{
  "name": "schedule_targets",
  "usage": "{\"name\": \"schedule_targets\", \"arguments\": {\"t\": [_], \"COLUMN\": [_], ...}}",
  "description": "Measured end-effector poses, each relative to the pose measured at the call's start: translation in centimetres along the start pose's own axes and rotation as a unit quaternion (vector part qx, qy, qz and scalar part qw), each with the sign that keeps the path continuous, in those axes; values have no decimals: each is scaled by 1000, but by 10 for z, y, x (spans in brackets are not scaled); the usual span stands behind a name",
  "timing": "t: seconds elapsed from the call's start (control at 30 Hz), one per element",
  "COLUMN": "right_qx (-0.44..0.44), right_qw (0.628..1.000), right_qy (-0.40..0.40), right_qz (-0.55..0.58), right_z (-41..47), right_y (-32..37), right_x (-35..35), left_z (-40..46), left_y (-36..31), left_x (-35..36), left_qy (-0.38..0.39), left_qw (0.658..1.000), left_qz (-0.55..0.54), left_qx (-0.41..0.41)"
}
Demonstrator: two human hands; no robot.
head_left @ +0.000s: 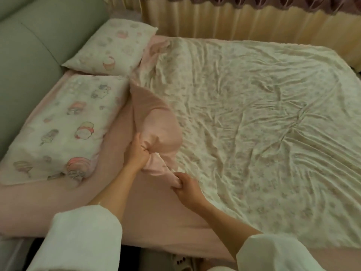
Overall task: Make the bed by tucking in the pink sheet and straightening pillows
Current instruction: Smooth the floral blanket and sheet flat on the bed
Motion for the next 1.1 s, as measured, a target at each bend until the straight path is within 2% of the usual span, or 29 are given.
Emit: {"name": "schedule_targets", "arguments": {"t": [0.13,0.27,0.4,0.5,0.73,0.9,1.03,1.1], "right_qx": [16,-16,-27,0,56,65,92,102], "right_qw": [996,979,977,969,966,970,965,962], "right_qy": [65,133,187,228,227,219,230,238], "right_qz": [-53,-153,-95,-90,-111,-78,-85,-88], "right_z": [19,36,39,41,33,8,-5,-8], "right_y": [14,15,19,24,45,51,37,28], "right_x": [5,16,32,42,70,101,129,142], "left_z": [-10,-16,-11,-18,-37,-69,-89,-87], "left_y": [45,70,86,105,160,199,242,260], "left_x": [-19,-24,-29,-32,-43,-55,-31,-12], "left_qy": [-40,-27,-23,-12,34,74,78,86], "left_qw": [996,987,968,949,905,858,805,764], "left_qz": [-57,-140,-226,-282,-394,-490,-555,-594], "left_qx": [-57,-73,-102,-141,-158,-133,-196,-236]}}
Point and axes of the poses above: each hand's wrist, its own z-axis towards the middle knuckle, its own x-axis out of the palm, y = z × x, the point moved 3 cm from there along z, towards the middle knuckle, and after that the axes turned 9 degrees about y, right-handed, at the moved point
